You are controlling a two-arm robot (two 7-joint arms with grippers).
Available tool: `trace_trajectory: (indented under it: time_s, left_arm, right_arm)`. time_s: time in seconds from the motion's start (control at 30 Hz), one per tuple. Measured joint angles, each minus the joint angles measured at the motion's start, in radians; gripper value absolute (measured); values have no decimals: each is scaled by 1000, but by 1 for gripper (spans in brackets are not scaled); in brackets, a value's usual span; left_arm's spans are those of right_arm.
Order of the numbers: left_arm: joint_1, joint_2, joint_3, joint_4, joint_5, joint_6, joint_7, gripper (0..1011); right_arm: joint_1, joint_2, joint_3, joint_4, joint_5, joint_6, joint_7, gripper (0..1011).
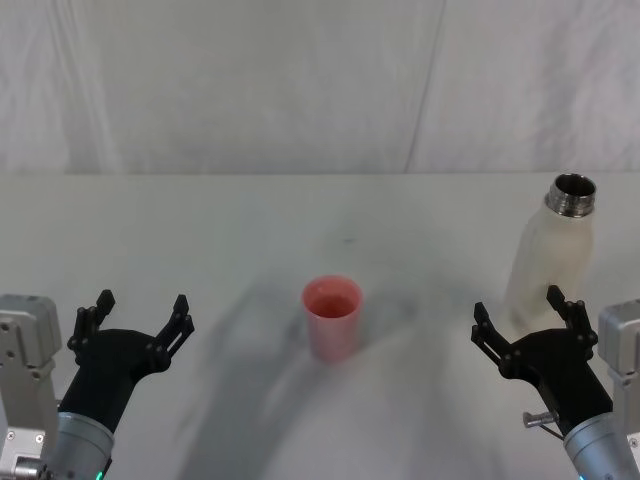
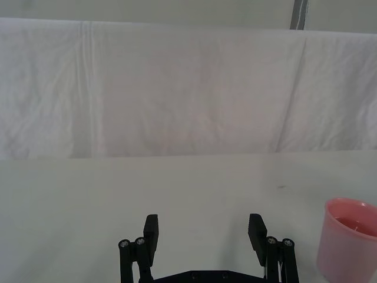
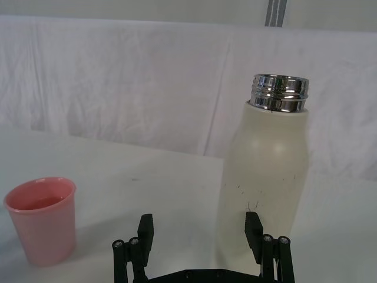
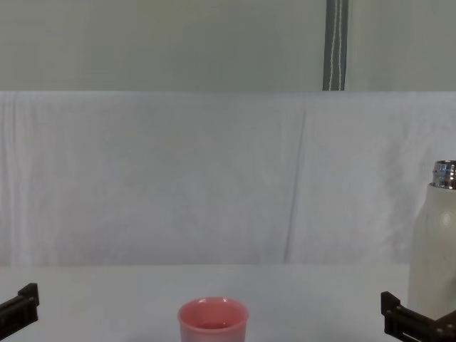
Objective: Grasp the thermos with one hand and pour water into the cup lid.
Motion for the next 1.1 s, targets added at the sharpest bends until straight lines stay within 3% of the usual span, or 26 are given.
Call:
trace_trajectory:
  time_s: [1.1]
  left_arm:
    - [0,0,0,0,0,0,0,1001]
  right_arm:
    - [0,0,0,0,0,0,0,1000]
